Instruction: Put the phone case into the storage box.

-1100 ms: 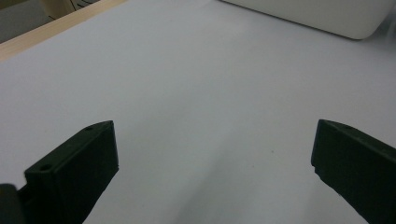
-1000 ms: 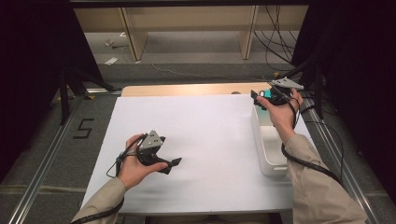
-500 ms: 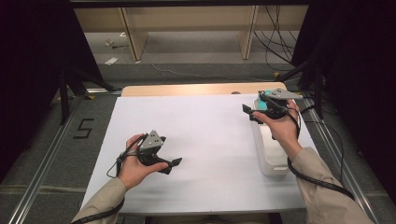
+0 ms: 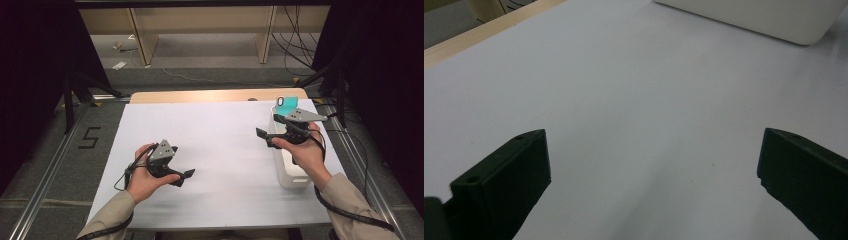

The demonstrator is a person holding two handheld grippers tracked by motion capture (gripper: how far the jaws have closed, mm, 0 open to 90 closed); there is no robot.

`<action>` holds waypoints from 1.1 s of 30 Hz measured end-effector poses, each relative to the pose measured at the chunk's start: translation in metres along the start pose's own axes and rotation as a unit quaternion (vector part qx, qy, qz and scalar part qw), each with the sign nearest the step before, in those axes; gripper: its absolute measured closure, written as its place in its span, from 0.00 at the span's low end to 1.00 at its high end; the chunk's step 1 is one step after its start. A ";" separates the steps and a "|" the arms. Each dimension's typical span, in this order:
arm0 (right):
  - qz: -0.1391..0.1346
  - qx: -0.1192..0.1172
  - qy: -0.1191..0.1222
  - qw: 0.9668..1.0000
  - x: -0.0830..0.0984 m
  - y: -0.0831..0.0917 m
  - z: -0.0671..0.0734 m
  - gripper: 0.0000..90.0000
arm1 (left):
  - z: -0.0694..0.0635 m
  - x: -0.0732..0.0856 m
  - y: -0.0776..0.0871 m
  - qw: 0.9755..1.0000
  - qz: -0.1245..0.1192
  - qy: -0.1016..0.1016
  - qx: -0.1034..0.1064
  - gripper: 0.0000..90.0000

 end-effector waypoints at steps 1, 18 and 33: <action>0.000 -0.003 0.001 1.000 0.001 0.002 0.002 0.17 | 0.000 0.000 0.000 1.000 0.000 0.000 0.001 0.00; 0.002 -0.031 0.016 0.999 0.011 0.020 0.021 0.17 | 0.001 -0.001 0.001 1.000 -0.007 0.005 -0.001 0.00; -0.001 -0.036 0.019 0.999 0.021 0.037 0.029 0.17 | 0.001 -0.001 0.002 1.000 -0.010 0.005 -0.002 0.00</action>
Point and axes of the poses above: each handheld gripper's, and its own axes: y roughly backward along the jaws, x roughly out of its underside, z roughly to its left, the point moved 3 cm from there along -y, roughly forward along the jaws, and after that the axes turned 10 degrees about y, right-handed, at the moved point
